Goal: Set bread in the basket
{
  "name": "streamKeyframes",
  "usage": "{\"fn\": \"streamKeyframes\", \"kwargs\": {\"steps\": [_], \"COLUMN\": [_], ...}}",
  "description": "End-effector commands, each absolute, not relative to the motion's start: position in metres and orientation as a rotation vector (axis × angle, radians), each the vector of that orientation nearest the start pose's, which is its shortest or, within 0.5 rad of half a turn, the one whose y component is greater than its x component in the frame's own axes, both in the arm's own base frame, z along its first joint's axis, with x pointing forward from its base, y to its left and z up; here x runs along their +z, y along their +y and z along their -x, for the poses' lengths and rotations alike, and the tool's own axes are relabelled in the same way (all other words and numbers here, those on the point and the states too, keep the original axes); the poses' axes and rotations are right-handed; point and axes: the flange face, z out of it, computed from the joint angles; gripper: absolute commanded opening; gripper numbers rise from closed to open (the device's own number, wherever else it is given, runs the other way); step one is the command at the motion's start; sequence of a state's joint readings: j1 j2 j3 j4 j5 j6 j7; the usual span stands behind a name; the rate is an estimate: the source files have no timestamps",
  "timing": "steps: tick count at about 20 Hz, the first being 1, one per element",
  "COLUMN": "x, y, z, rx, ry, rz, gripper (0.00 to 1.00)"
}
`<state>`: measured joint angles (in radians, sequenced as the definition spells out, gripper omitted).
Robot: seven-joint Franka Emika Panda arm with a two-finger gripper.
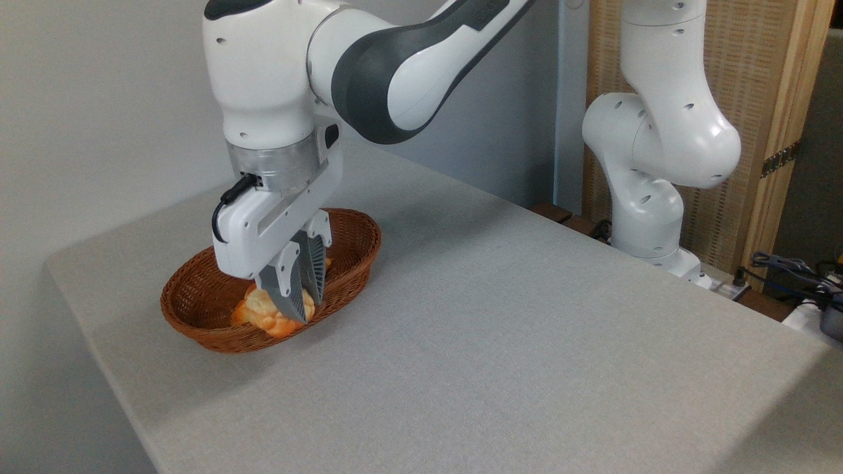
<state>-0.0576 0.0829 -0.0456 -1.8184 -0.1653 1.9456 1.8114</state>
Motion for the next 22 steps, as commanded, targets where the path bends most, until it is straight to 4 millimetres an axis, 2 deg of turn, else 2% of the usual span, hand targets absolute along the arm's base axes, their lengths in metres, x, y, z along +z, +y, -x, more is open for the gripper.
{"fn": "streamKeyframes", "kwargs": {"steps": [1,3,4,5,6,7,10,11,16,20,22], "x": [0.503,0.503,0.503,0.503,0.503,0.502,0.502,0.502,0.5,0.501,0.502], "y": [-0.083,-0.093,-0.105,-0.113,-0.12,-0.122,-0.133,-0.134,-0.142,-0.14,-0.132], "z": [-0.58,-0.579,-0.577,-0.575,-0.574,-0.574,-0.571,-0.571,-0.569,-0.57,-0.571], "rx": [-0.3,-0.295,-0.289,-0.286,-0.281,-0.277,-0.269,-0.268,-0.26,-0.259,-0.26], "ry": [2.541,2.493,2.467,2.458,2.421,2.408,2.407,2.407,2.428,2.418,2.386], "rz": [2.019,2.094,2.137,2.153,2.204,2.224,2.227,2.228,2.207,2.217,2.246], "gripper": [0.33,0.38,0.42,0.49,0.72,0.74,0.96,1.0,1.0,1.0,1.0]}}
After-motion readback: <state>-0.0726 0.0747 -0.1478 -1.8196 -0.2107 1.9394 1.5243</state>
